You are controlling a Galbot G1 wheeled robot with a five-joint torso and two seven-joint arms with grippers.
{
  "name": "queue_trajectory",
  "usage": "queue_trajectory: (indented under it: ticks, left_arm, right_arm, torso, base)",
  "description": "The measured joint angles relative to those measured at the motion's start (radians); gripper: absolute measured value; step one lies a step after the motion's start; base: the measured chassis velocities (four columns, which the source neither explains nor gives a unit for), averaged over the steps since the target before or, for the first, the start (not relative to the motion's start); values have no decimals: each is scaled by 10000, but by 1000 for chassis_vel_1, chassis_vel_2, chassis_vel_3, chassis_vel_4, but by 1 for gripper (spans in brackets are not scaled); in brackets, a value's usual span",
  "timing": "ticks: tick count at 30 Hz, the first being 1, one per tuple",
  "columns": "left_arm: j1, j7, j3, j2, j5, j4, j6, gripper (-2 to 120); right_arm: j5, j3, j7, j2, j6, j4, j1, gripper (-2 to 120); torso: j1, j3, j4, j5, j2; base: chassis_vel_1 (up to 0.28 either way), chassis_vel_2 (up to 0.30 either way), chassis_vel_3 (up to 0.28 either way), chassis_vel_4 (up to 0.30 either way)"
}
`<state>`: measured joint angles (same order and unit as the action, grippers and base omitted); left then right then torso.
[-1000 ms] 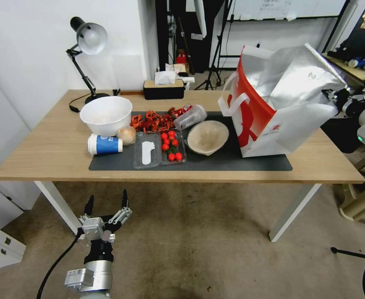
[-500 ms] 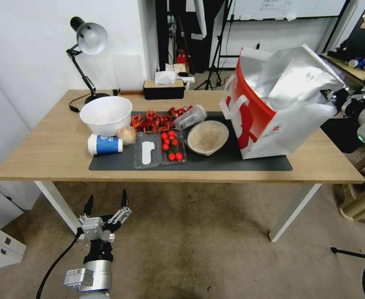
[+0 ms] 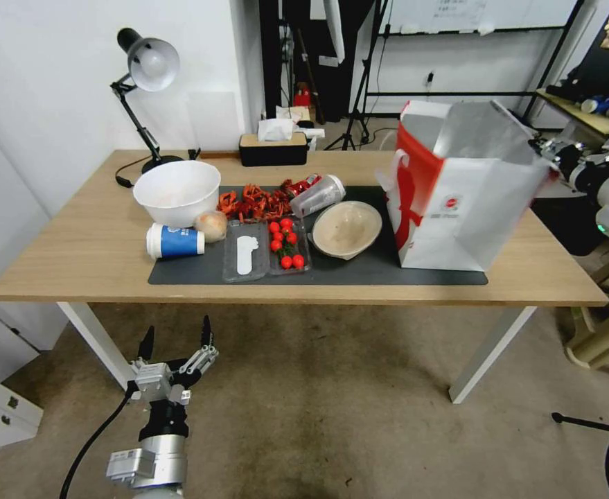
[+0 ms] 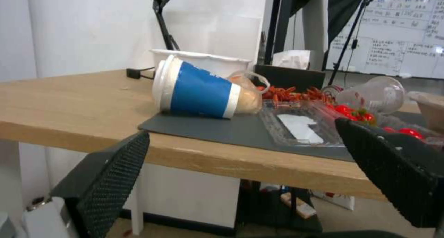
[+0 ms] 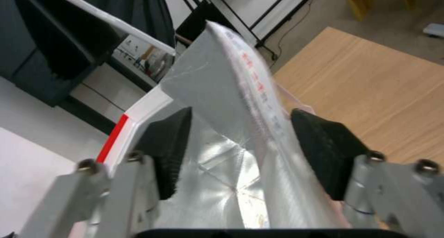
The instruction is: Pick up the food delivery bag from the floor and place it on the table.
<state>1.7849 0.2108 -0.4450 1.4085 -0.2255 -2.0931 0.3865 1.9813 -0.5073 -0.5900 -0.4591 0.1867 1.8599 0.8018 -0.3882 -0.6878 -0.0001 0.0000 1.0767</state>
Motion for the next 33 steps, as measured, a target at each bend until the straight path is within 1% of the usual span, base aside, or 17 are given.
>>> queue_trajectory:
  ticks: [3,4,7,8,10,19,21,22,24,25,27,28,29,30,32,33]
  left_arm:
    - [14,-1,14,51,42,0,9,100]
    - [14,-1,14,51,42,0,9,100]
    - [18,-3,7,65,46,-4,13,100]
    - [18,-3,7,65,46,-4,13,100]
    - [18,-5,6,76,45,-41,3,100]
    - [55,12,15,105,50,-91,-1,100]
    - [82,43,16,117,61,-91,53,100]
    - [82,43,16,117,61,-91,53,100]
    - [104,56,27,127,75,-93,99,100]
    - [104,56,27,127,75,-93,99,100]
    - [113,61,42,133,91,-128,104,100]
    - [115,61,44,134,94,-136,104,100]
    - [115,61,44,134,94,-136,104,100]
    - [124,62,46,134,105,-154,108,100]
    - [136,64,46,136,116,-170,122,100]
    - [136,64,46,136,116,-170,122,100]
  right_arm:
    - [-399,62,230,73,-10,-51,3,78]
    - [-399,62,230,73,-10,-51,3,78]
    - [-877,90,336,188,-16,-49,106,92]
    - [-877,90,336,188,-16,-49,106,92]
    - [-1176,107,385,212,-48,-42,155,99]
    - [-2008,161,515,184,-301,-7,321,100]
    - [-2615,159,696,172,-478,2,445,100]
    - [-2615,159,696,172,-478,2,445,100]
    - [-4035,155,1163,180,-901,57,738,100]
    - [-4035,155,1163,180,-901,57,738,100]
    - [-5481,160,1733,234,-1386,105,1040,100]
    - [-5773,170,1837,244,-1486,105,1080,100]
    - [-5773,170,1837,244,-1486,105,1080,100]
    - [-6627,203,2118,261,-1782,79,1169,100]
    - [-7322,213,2333,268,-2031,68,1243,100]
    - [-7322,213,2333,268,-2031,68,1243,100]
  torso:
    - [0,0,0,-1,0]
    - [0,0,0,-1,0]
    - [-1,0,0,0,0]
    - [-1,0,0,0,0]
    - [0,0,-1,1,0]
    - [0,0,0,0,0]
    - [0,0,0,1,0]
    - [0,0,0,1,0]
    - [0,0,0,0,0]
    - [0,0,0,0,0]
    - [0,0,0,1,0]
    - [0,0,0,0,0]
    - [0,0,0,0,0]
    - [0,0,0,0,0]
    - [0,0,1,0,0]
    - [0,0,1,0,0]
  base:
    - [0,0,0,0]
    - [0,0,0,0]
    - [0,0,0,0]
    - [0,0,0,0]
    - [0,0,0,0]
    - [0,0,0,0]
    - [0,0,0,0]
    - [0,0,0,0]
    - [0,0,0,0]
    - [0,0,0,0]
    - [0,0,0,0]
    - [0,0,0,0]
    - [0,0,0,0]
    - [0,0,0,0]
    - [0,0,0,0]
    - [0,0,0,0]
